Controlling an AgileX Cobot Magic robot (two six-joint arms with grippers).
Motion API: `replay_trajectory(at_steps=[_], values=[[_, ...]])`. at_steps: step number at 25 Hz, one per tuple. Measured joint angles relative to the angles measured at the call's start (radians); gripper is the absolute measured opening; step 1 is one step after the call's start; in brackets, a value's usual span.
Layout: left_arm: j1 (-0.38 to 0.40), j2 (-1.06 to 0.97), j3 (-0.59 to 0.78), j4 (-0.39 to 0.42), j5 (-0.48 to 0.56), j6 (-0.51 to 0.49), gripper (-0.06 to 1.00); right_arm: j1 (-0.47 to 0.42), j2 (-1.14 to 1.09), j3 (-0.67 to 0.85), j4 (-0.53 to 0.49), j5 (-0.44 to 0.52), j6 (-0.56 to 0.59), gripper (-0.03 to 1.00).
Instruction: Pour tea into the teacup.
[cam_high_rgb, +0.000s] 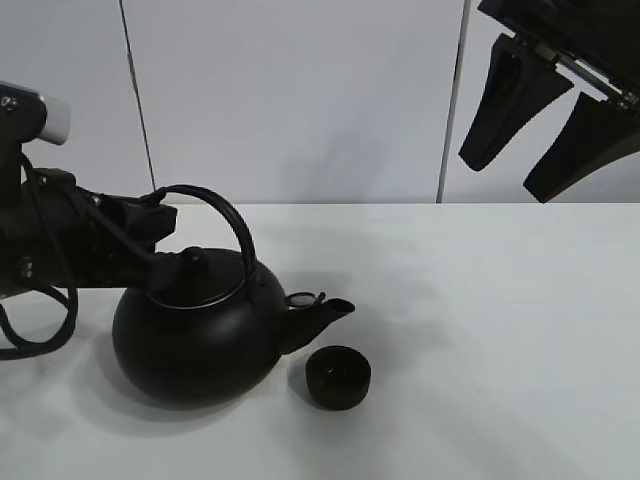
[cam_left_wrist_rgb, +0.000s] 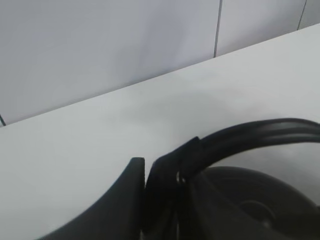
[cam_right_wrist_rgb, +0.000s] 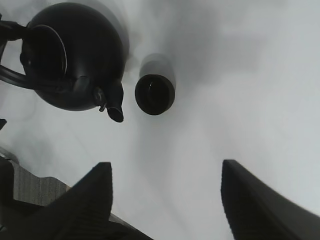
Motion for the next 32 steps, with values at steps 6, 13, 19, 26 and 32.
replay_trajectory(at_steps=[6, 13, 19, 26, 32], values=[[0.0, 0.0, -0.026, -0.03, 0.0, 0.004, 0.15, 0.0, 0.0, 0.0, 0.002, -0.001, 0.0, 0.43], [0.0, 0.0, -0.037, -0.037, 0.001, 0.081, 0.15, 0.0, 0.0, 0.0, 0.003, -0.001, 0.0, 0.43], [0.0, 0.0, -0.037, -0.037, 0.001, 0.137, 0.14, 0.0, 0.0, 0.0, 0.004, -0.001, 0.0, 0.43], [0.0, 0.0, -0.037, -0.055, 0.001, 0.211, 0.14, 0.0, 0.0, 0.0, 0.004, -0.001, 0.0, 0.43], [0.0, 0.0, -0.037, -0.055, 0.001, 0.237, 0.13, 0.0, 0.0, 0.0, 0.004, -0.001, 0.0, 0.43]])
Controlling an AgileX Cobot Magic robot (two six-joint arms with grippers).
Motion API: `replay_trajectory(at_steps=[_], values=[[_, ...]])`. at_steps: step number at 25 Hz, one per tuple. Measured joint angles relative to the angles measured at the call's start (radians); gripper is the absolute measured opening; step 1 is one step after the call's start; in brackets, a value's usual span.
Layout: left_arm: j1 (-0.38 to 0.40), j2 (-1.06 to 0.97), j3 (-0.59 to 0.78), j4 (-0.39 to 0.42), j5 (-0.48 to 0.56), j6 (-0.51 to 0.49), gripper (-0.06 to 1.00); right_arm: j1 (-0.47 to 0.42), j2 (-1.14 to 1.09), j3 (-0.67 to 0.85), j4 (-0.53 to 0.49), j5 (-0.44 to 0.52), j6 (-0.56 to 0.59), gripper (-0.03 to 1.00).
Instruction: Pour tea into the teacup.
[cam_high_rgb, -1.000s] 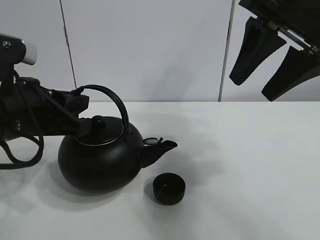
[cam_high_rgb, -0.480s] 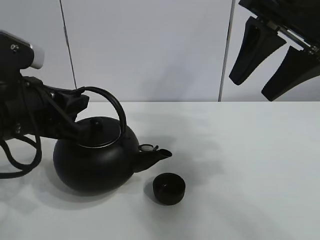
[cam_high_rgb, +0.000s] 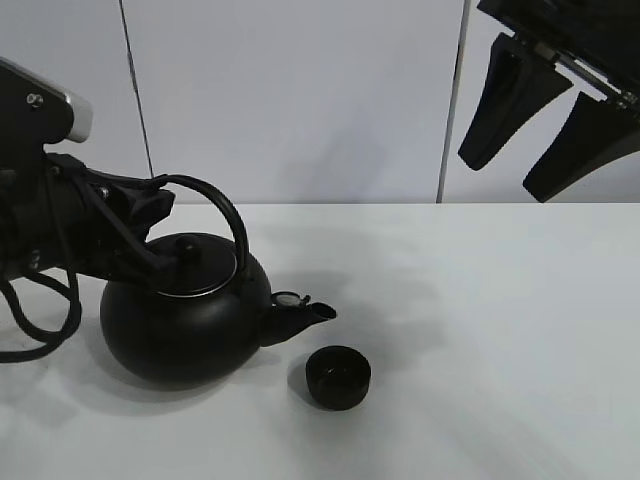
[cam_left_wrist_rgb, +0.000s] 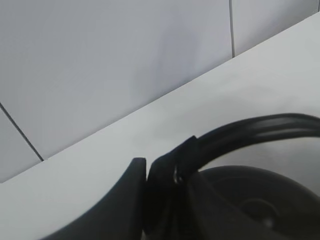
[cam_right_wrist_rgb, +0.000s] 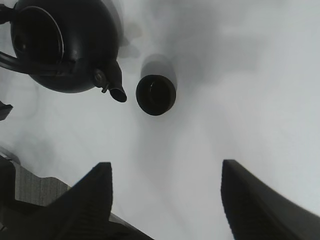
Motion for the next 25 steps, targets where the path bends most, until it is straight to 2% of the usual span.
replay_trajectory(at_steps=[15, 25], values=[[0.0, 0.0, -0.009, 0.019, 0.003, 0.045, 0.13, 0.0, 0.0, 0.0, 0.004, 0.0, 0.0, 0.43], [0.0, 0.0, -0.023, 0.038, 0.001, 0.031, 0.13, 0.0, 0.0, 0.0, 0.004, -0.001, 0.0, 0.43]])
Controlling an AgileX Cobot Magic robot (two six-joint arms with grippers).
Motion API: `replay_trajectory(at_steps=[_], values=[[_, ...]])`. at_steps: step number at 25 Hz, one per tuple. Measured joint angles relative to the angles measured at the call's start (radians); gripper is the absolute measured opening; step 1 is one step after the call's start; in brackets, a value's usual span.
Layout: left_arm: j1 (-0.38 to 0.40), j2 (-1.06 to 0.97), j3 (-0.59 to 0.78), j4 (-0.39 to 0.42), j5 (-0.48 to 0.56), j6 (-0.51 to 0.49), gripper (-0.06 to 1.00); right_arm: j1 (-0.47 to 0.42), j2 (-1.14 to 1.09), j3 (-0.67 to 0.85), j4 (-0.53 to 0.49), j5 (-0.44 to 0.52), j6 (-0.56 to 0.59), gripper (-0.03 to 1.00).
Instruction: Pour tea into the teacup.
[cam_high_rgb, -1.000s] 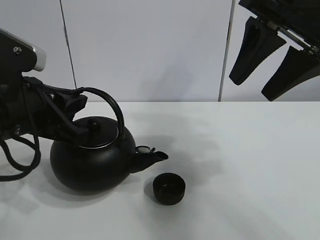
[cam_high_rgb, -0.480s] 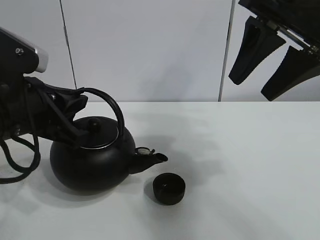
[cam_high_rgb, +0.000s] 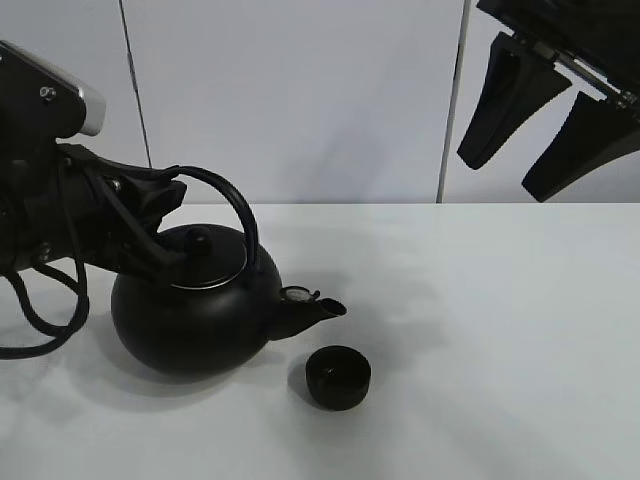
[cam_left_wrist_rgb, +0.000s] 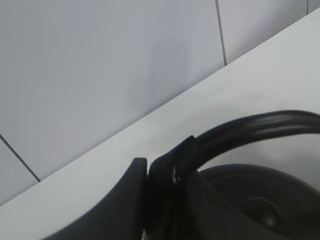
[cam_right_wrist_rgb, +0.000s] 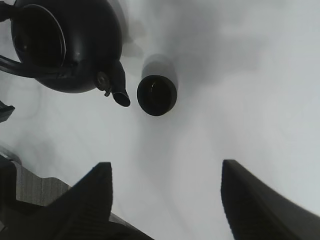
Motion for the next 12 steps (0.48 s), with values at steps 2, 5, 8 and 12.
replay_trajectory(at_steps=[2, 5, 8, 12], values=[[0.0, 0.0, 0.0, 0.0, 0.001, 0.0, 0.13, 0.0, 0.0, 0.0, 0.0, 0.0, 0.0, 0.43], [0.0, 0.0, 0.0, 0.0, 0.001, 0.009, 0.13, 0.0, 0.0, 0.0, 0.0, 0.0, 0.0, 0.43], [0.0, 0.0, 0.0, 0.0, 0.001, 0.03, 0.13, 0.0, 0.0, 0.0, 0.0, 0.0, 0.0, 0.43], [0.0, 0.0, 0.0, 0.001, 0.001, 0.043, 0.13, 0.0, 0.0, 0.0, 0.0, 0.0, 0.0, 0.43]])
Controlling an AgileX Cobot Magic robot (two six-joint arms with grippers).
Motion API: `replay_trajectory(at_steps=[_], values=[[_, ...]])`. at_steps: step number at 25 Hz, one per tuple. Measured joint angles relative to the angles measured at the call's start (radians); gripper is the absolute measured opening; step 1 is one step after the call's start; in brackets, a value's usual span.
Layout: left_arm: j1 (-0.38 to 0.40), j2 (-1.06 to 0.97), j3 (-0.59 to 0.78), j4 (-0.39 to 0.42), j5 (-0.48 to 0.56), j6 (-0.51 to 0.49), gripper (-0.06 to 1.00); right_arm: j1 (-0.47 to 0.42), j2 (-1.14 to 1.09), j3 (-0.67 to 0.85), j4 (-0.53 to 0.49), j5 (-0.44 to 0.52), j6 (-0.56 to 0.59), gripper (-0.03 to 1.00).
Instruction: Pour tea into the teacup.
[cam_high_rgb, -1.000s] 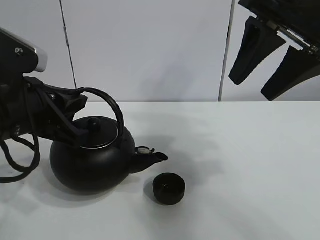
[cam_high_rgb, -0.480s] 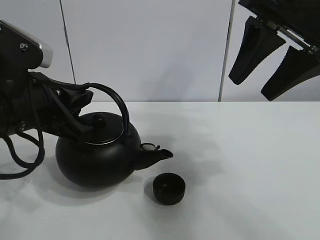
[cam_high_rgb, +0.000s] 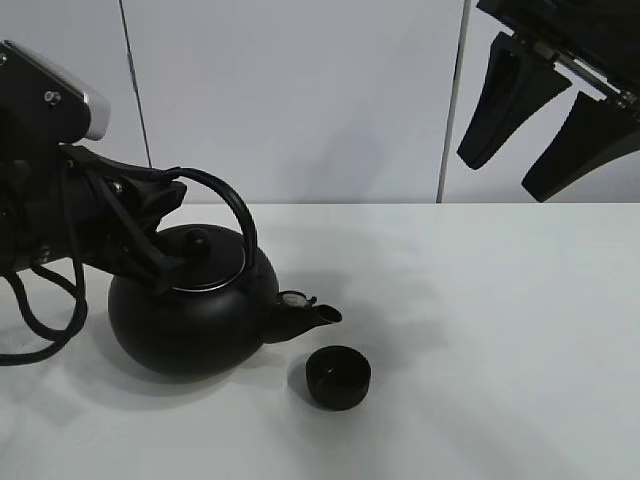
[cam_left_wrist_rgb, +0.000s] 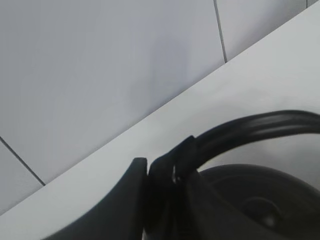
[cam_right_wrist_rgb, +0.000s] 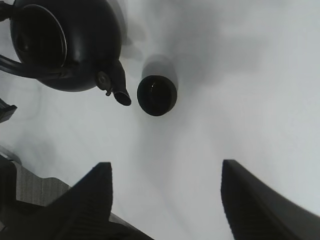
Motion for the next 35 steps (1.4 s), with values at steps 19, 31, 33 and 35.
replay_trajectory(at_steps=[19, 31, 33, 35], values=[[0.0, 0.0, 0.0, 0.002, 0.0, 0.16, 0.12, 0.0, 0.0, 0.0, 0.0, -0.003, 0.0, 0.43], [0.0, 0.0, -0.047, 0.002, 0.054, 0.223, 0.11, 0.0, 0.0, 0.0, 0.003, -0.003, 0.0, 0.43], [0.0, 0.0, -0.047, 0.002, 0.056, 0.223, 0.11, 0.0, 0.0, 0.0, 0.003, -0.003, 0.0, 0.43], [0.0, 0.0, -0.047, 0.005, 0.06, 0.231, 0.11, 0.0, 0.0, 0.0, 0.003, -0.003, 0.0, 0.43]])
